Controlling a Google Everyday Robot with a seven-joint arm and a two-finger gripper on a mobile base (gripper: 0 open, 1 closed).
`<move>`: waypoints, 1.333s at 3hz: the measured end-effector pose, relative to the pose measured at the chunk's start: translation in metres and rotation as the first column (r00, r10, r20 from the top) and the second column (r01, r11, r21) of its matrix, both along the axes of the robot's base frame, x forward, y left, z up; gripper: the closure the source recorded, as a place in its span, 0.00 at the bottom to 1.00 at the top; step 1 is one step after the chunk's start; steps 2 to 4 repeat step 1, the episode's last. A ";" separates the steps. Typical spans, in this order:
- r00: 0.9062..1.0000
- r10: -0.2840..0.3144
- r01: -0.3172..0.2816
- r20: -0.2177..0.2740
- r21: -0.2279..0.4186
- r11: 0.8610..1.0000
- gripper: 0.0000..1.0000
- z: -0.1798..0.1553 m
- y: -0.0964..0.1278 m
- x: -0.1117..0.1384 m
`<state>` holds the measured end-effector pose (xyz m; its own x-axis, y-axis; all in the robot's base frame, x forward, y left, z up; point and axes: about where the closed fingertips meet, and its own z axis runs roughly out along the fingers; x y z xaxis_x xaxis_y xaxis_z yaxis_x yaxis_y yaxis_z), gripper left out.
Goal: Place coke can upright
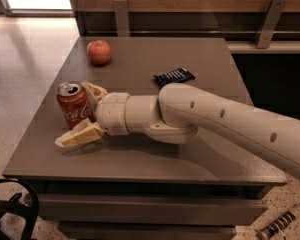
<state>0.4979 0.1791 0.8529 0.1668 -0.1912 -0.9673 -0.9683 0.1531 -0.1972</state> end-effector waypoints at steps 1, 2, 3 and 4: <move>1.000 0.000 0.000 0.000 0.000 1.000 0.00 0.000 0.000 0.000; 1.000 0.000 0.000 0.000 0.000 1.000 0.00 0.000 0.000 0.000; 1.000 0.000 0.000 0.000 0.000 1.000 0.00 0.000 0.000 0.000; 1.000 0.000 0.000 0.000 0.000 1.000 0.00 0.000 0.000 0.000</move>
Offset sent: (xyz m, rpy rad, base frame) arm 0.0000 0.0000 0.0000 0.0000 0.0000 0.0000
